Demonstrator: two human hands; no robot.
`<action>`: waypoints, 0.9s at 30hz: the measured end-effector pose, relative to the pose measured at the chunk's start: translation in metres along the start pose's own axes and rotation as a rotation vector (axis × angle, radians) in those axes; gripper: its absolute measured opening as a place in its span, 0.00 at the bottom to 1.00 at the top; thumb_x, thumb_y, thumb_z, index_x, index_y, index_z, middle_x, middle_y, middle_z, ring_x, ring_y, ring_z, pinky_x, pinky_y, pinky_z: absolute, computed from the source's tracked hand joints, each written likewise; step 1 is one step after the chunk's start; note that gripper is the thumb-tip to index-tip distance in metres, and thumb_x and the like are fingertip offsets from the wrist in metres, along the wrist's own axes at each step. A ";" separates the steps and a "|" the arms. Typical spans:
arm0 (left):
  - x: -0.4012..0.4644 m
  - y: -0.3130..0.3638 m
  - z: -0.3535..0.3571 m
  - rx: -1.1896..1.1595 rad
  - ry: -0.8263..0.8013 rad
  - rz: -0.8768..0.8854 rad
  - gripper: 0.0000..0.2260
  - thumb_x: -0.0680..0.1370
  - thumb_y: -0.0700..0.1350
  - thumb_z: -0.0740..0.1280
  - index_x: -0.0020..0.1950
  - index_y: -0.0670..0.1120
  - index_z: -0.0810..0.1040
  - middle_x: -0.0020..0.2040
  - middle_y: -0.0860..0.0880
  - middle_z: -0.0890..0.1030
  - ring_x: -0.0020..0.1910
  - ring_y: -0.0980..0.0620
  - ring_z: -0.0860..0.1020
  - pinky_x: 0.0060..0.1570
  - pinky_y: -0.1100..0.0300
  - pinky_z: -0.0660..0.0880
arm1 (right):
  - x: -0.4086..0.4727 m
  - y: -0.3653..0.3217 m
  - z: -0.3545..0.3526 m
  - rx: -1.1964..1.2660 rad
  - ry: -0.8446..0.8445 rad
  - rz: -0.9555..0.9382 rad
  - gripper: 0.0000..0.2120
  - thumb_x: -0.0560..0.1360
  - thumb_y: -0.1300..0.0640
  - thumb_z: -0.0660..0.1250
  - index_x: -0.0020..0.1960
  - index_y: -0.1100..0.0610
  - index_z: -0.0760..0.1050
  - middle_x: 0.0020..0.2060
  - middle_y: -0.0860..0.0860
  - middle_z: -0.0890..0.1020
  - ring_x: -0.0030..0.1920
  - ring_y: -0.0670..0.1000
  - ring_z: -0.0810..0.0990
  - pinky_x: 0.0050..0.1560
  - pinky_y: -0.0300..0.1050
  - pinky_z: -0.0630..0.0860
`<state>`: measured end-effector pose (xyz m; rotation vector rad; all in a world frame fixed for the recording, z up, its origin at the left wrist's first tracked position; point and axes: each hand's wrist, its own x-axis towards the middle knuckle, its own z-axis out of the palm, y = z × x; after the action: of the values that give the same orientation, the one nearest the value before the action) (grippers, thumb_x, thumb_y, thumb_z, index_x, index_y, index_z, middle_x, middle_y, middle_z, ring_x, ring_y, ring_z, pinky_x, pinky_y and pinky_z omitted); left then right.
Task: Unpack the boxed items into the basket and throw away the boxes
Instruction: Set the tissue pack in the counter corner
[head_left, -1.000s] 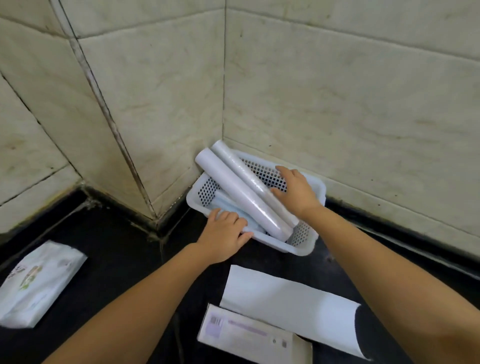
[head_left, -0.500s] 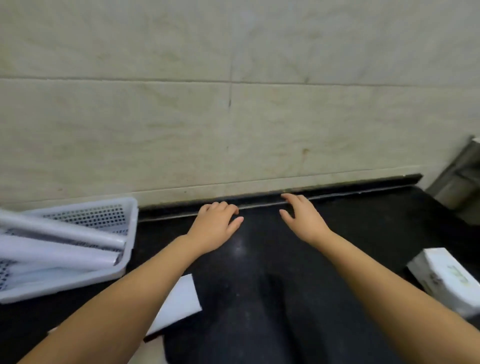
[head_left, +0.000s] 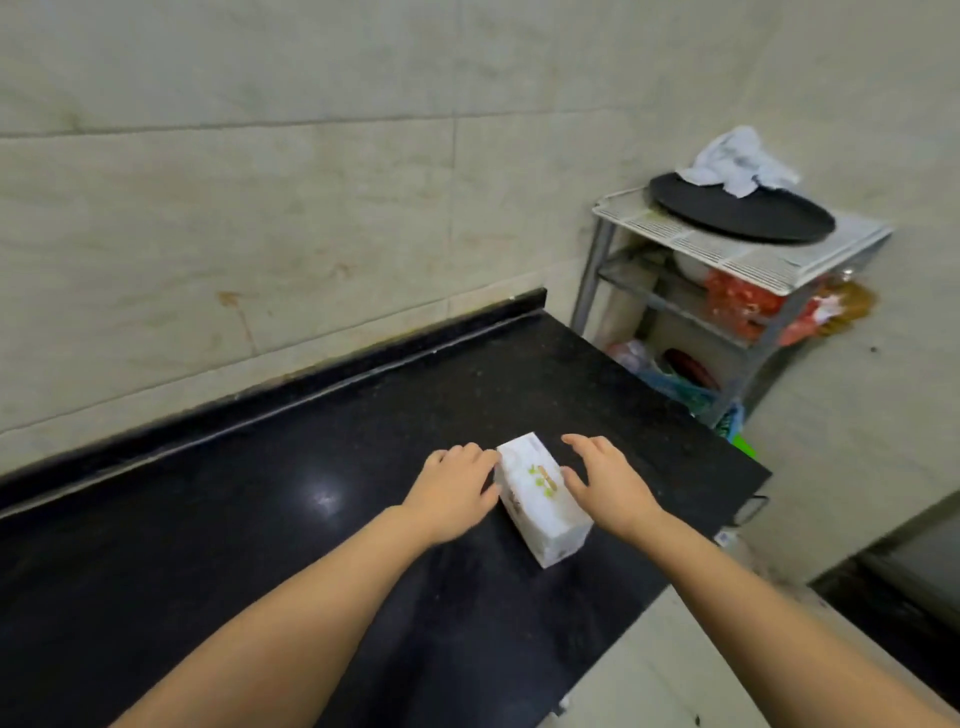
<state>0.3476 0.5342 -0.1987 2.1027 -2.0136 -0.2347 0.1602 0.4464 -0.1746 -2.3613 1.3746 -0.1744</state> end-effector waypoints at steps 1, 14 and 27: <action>0.007 0.008 0.007 0.001 -0.016 0.005 0.17 0.79 0.51 0.57 0.67 0.49 0.67 0.60 0.47 0.73 0.60 0.46 0.71 0.63 0.51 0.64 | 0.001 0.007 0.001 0.009 -0.007 0.010 0.24 0.78 0.51 0.60 0.72 0.53 0.62 0.67 0.55 0.69 0.66 0.55 0.70 0.64 0.53 0.71; -0.048 -0.016 0.113 0.051 -0.023 -0.233 0.19 0.77 0.45 0.61 0.68 0.44 0.70 0.68 0.43 0.72 0.66 0.44 0.70 0.70 0.47 0.62 | 0.000 -0.007 0.058 -0.135 -0.142 0.074 0.38 0.72 0.42 0.62 0.75 0.43 0.45 0.65 0.56 0.63 0.60 0.60 0.68 0.52 0.54 0.72; -0.093 -0.037 0.065 -0.225 -0.016 -0.385 0.19 0.80 0.52 0.55 0.70 0.49 0.65 0.65 0.47 0.72 0.61 0.47 0.72 0.57 0.50 0.72 | 0.020 -0.082 0.047 0.004 -0.237 -0.040 0.37 0.72 0.44 0.62 0.75 0.44 0.46 0.65 0.59 0.65 0.57 0.63 0.74 0.56 0.53 0.74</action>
<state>0.3621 0.6255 -0.2742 2.3220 -1.4903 -0.5157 0.2505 0.4782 -0.1865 -2.3206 1.2137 0.0890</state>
